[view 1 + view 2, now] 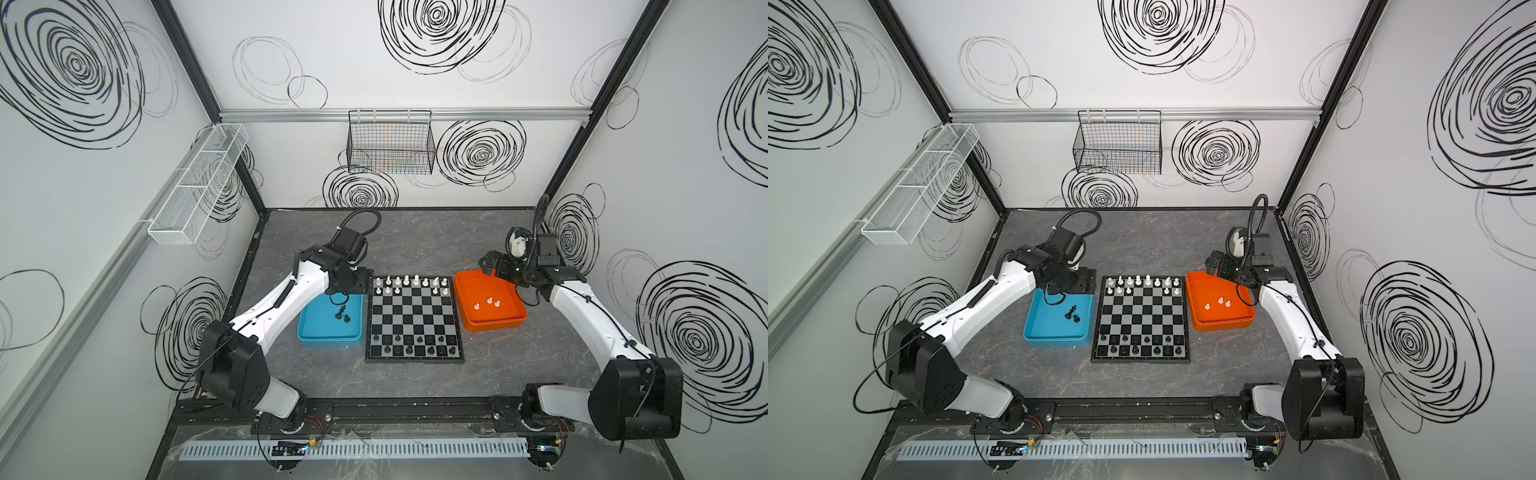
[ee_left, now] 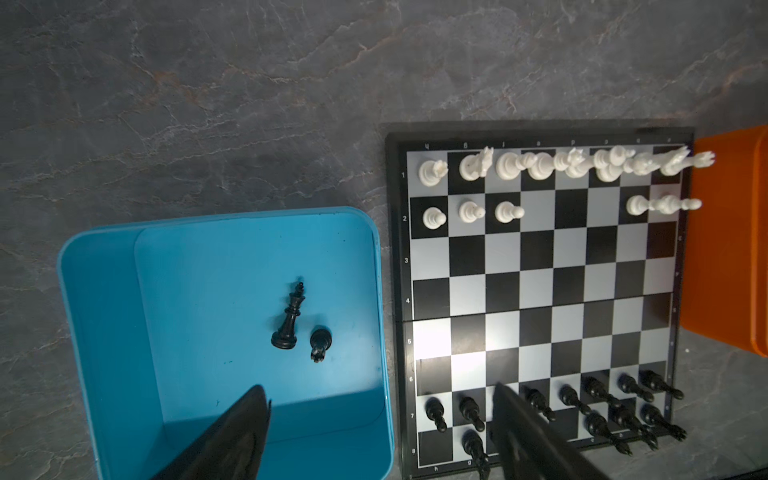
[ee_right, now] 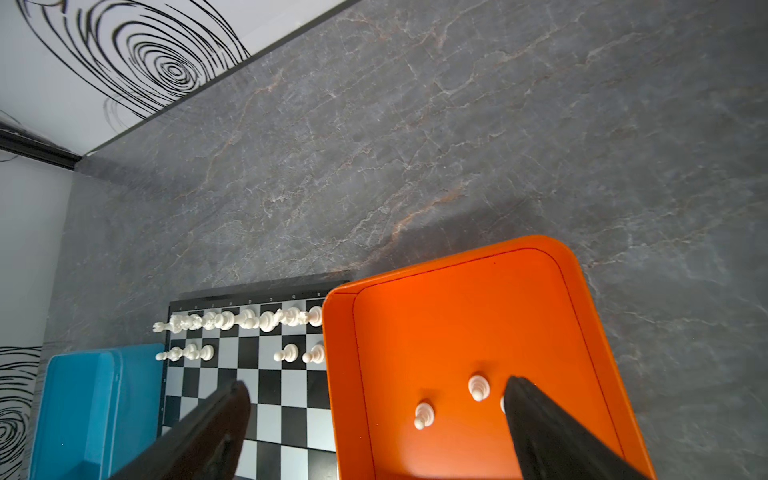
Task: Set up the chess pieces on the board
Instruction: 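Raise the left gripper over the blue tray while the right gripper nears the orange tray, then lower the right gripper onto a white pawn in the orange tray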
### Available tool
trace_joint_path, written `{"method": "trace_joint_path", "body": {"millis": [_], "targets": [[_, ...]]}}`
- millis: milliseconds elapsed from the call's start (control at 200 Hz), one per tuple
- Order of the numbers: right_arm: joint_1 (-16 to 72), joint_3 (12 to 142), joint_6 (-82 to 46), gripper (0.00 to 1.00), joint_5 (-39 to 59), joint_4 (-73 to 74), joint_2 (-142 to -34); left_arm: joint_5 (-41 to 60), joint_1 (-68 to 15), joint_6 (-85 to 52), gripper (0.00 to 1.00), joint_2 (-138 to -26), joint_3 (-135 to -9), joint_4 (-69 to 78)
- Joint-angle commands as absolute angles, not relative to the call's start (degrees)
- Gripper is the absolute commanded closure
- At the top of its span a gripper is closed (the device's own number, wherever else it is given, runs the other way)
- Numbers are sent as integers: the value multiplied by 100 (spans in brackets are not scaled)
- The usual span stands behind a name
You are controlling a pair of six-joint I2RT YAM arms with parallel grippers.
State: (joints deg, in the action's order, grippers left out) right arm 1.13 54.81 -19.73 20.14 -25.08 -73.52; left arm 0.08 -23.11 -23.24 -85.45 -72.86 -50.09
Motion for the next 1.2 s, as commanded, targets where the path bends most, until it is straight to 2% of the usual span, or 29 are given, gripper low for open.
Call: {"method": "trace_joint_path", "body": {"millis": [0,195,325,480,560,610,1191], "targets": [[207,5542,-1722,3,1495,-3030,-7429,230,-1996,-1960,12,-8692,-7537,-4740],[732,5329,-1721,11,871,-3315,-7527,358,-1555,-1791,11,-8983,-7819,-4619],[1053,5191,-1868,23,706,-3366,-7698,402,-1403,-1731,10,-9070,-7852,-4571],[1270,4989,-1921,31,624,-3302,-7984,443,-1345,-1688,10,-9097,-7814,-4542],[1320,4894,-1951,42,632,-3198,-8071,458,-1336,-1667,10,-9075,-7780,-4566],[1330,4849,-1962,45,626,-3159,-8106,440,-1336,-1645,9,-9041,-7732,-4570],[1320,4902,-1761,53,536,-2914,-8635,378,-1239,-1615,8,-8771,-7374,-4614]]}}
